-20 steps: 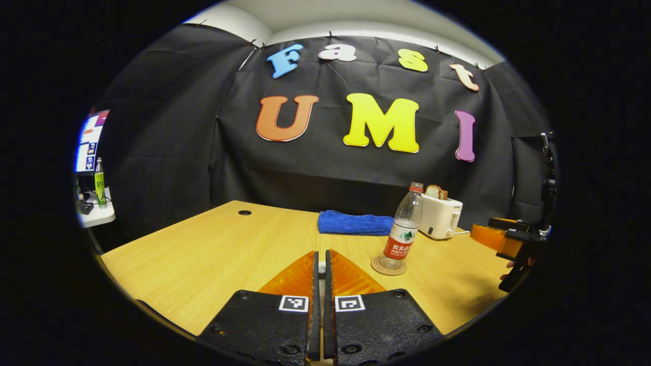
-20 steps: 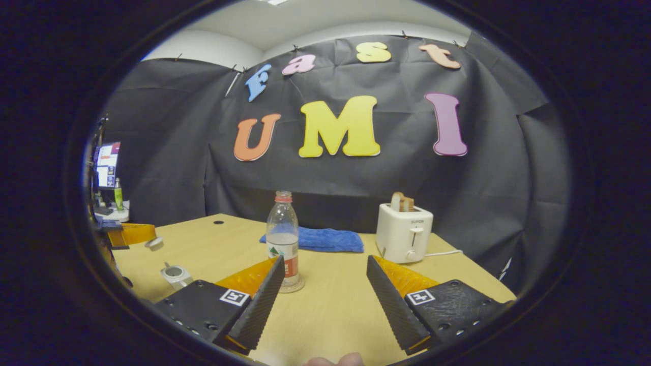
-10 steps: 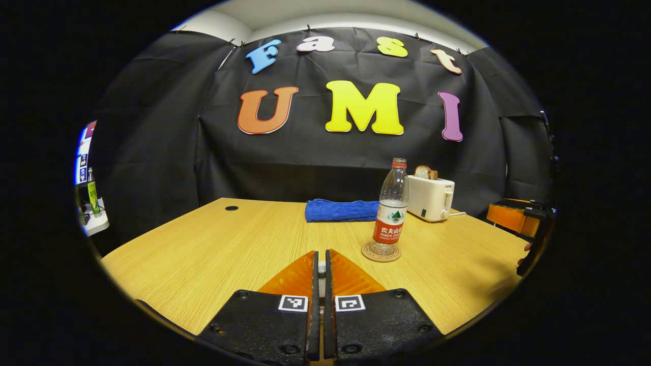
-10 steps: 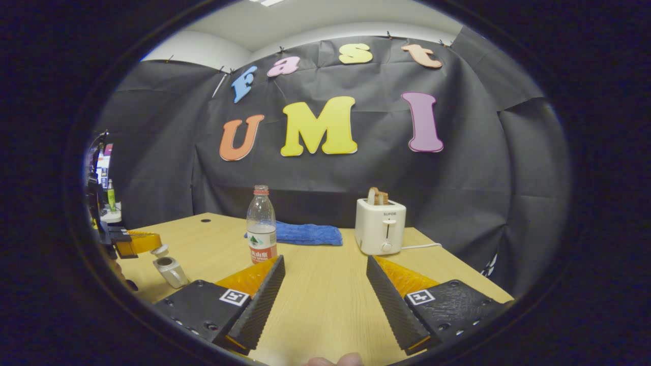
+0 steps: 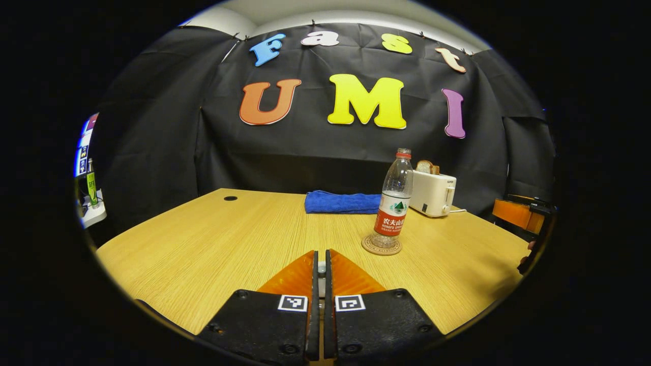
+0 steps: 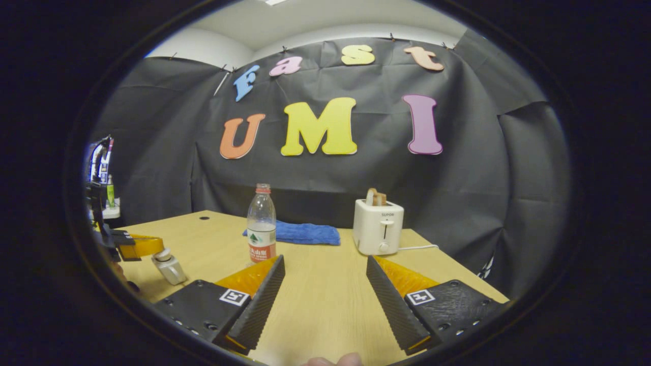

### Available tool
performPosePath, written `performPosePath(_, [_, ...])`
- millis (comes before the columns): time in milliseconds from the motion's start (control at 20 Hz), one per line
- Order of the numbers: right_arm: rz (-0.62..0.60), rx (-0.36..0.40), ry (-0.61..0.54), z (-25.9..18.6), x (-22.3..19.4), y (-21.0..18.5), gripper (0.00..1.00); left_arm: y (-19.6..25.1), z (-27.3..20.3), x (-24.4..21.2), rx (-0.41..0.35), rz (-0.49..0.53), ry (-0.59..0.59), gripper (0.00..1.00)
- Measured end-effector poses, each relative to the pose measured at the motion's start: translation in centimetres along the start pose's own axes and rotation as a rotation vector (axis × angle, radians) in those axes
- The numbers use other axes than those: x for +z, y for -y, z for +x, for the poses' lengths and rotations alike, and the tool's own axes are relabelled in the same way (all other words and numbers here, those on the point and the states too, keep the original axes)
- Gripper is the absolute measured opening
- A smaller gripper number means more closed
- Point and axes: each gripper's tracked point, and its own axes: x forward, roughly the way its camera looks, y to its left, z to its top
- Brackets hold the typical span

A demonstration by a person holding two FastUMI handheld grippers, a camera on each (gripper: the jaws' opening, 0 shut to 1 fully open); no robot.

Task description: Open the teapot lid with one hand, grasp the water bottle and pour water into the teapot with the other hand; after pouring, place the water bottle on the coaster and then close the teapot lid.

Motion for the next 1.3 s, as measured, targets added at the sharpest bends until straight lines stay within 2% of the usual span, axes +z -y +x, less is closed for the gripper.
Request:
performPosePath(350, [0.018,0.008,-0.007,-0.3,-0.5,-0.2,0.96,-0.4,0.2,-0.2,0.027,0.015,-0.013,0.09])
performPosePath(500, [0.025,0.010,-0.012,-0.4,-0.7,-0.2,0.94,0.2,0.5,-0.7,0.010,0.007,-0.049,0.10])
performPosePath(550, [0.026,0.009,-0.012,-0.5,-0.8,-0.2,0.96,0.3,0.4,-0.9,0.010,0.006,-0.051,0.11])
performPosePath(800, [0.037,0.012,-0.009,-0.8,-0.8,-0.2,0.96,-0.5,0.0,-0.5,0.036,-0.003,-0.035,0.17])
performPosePath(850, [0.038,0.015,-0.007,-0.8,-0.8,-0.4,0.96,-0.5,-0.1,0.0,0.042,-0.002,-0.020,0.32])
performPosePath(900, [0.036,0.013,-0.001,-0.8,-0.7,-0.6,0.96,-0.4,-0.4,0.7,0.044,-0.001,0.001,0.41])
performPosePath(1000, [0.028,0.007,0.018,-1.2,-0.4,-0.8,0.96,-0.4,-1.1,2.6,0.060,0.009,0.056,0.77])
performPosePath(1050, [0.026,0.004,0.041,-1.6,0.1,-1.0,0.96,-0.5,-1.3,3.7,0.075,0.018,0.089,0.99])
performPosePath(1200, [0.004,-0.006,0.138,-3.3,2.3,-1.7,0.95,-0.3,-3.4,6.7,0.119,0.042,0.183,0.99])
performPosePath(1300, [-0.001,-0.002,0.189,-4.7,3.3,-2.3,0.96,1.0,-4.6,8.2,0.112,0.039,0.241,0.99])
